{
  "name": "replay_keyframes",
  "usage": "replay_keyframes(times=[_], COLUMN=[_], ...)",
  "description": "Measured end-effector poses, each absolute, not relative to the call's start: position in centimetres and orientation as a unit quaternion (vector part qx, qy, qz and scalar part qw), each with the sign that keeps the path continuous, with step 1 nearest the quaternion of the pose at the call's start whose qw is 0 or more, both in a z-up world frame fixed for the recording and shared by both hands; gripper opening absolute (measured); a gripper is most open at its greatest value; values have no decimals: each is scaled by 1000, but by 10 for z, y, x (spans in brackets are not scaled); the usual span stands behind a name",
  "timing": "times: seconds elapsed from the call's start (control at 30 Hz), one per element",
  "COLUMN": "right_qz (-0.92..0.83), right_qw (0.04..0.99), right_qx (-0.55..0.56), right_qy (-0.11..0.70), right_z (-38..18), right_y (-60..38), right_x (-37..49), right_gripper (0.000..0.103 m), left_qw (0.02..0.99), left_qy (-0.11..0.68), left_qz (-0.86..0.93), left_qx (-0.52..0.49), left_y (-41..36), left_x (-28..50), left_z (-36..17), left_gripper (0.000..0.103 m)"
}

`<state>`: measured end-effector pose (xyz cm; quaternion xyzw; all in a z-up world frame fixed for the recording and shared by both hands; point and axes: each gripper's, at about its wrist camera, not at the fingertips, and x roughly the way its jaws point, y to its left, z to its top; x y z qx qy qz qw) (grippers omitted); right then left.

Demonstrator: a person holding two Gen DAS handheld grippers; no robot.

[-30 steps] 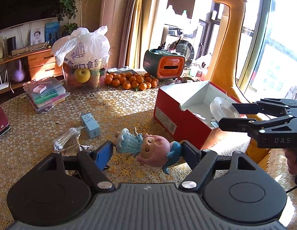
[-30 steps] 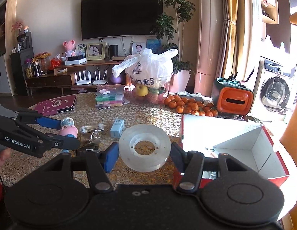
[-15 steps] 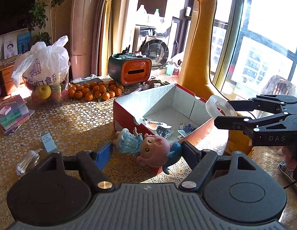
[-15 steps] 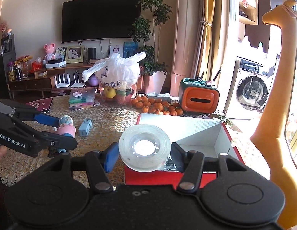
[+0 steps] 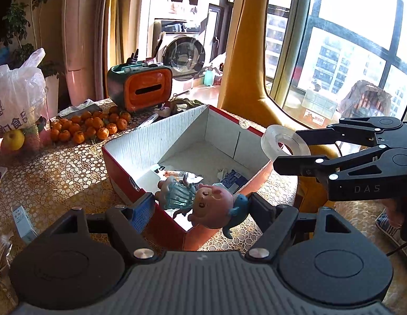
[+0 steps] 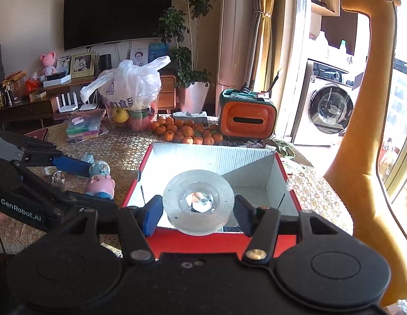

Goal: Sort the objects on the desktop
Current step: 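Lower the doll and tape roll with both grippers into the box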

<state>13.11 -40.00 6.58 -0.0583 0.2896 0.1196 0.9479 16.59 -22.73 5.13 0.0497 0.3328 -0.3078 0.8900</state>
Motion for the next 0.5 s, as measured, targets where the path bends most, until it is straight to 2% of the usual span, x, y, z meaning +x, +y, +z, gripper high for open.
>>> replay_keyframes(times=[0.5], right_qz=[95], right_qw=[940], right_qx=[-44], right_qy=[326], right_z=[50], right_y=[-428], right_x=[205], right_gripper=[58], left_qw=[857], left_qy=[405], left_qz=[-308], left_qx=[88], left_y=[-283], left_x=[245], left_z=[29], left_gripper=[78])
